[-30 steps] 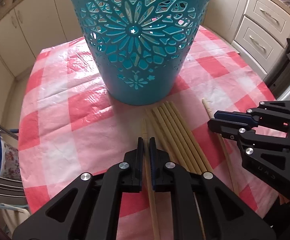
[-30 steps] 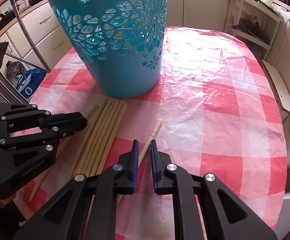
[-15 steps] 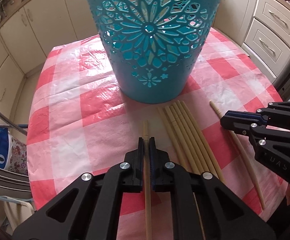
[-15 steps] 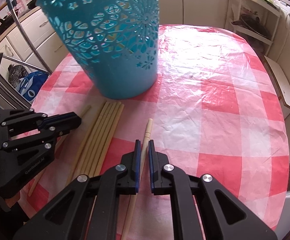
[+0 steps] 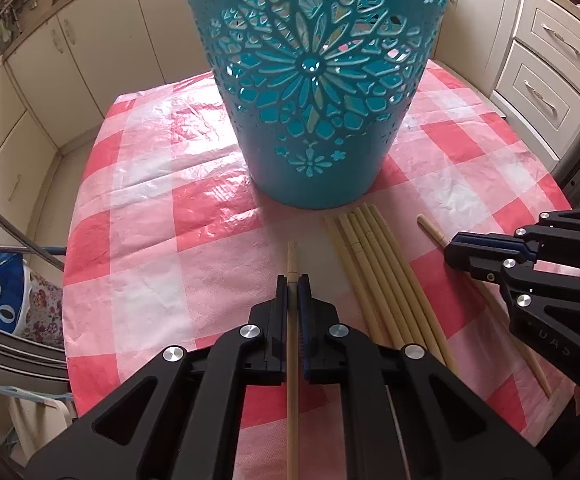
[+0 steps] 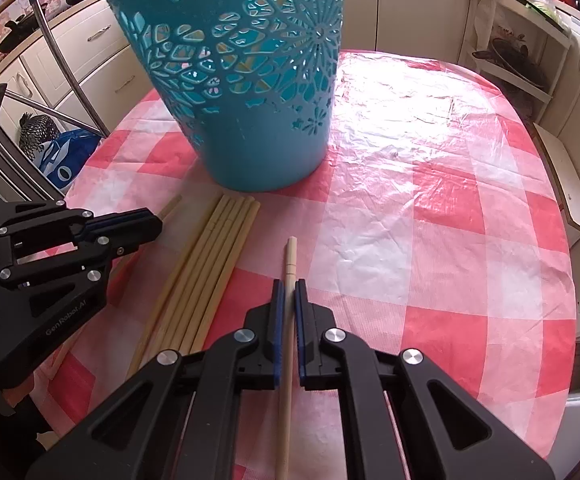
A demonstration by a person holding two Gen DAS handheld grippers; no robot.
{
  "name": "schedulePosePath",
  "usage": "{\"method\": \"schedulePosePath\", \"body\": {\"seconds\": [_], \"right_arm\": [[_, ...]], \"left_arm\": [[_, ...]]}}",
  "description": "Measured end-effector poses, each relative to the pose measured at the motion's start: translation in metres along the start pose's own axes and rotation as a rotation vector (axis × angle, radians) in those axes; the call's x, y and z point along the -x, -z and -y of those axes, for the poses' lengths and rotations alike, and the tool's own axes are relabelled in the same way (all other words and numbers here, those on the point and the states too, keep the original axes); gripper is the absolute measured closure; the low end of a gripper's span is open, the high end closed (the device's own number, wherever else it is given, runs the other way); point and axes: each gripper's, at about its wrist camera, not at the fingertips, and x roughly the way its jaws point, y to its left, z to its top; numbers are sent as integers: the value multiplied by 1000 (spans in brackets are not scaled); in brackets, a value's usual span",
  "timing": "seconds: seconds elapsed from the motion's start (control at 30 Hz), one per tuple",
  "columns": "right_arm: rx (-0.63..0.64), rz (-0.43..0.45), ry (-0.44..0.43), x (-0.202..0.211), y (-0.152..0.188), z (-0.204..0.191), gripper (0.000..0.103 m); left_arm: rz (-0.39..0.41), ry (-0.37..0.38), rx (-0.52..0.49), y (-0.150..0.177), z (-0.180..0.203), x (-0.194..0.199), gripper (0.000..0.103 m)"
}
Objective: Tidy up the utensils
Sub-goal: 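Close the right tool on a loose bamboo stick, then carry the stick with the left tool into the basket while the right tool holds its stick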
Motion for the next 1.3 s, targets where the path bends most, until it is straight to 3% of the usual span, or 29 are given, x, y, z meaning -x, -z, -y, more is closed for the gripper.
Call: {"method": "schedulePosePath", "body": {"seconds": [0.5,0.7,1.3], "right_arm": [[21,9,14,-1,1,-4,97],[17,8,13,0,2,-3,97],[28,11,32,-1,2,-7,97]], "left_arm": [[19,-21,-13,2,1,1,98],[49,20,45,-2,-8,14,98],[307,112,227,-12,-46,82,98]]}}
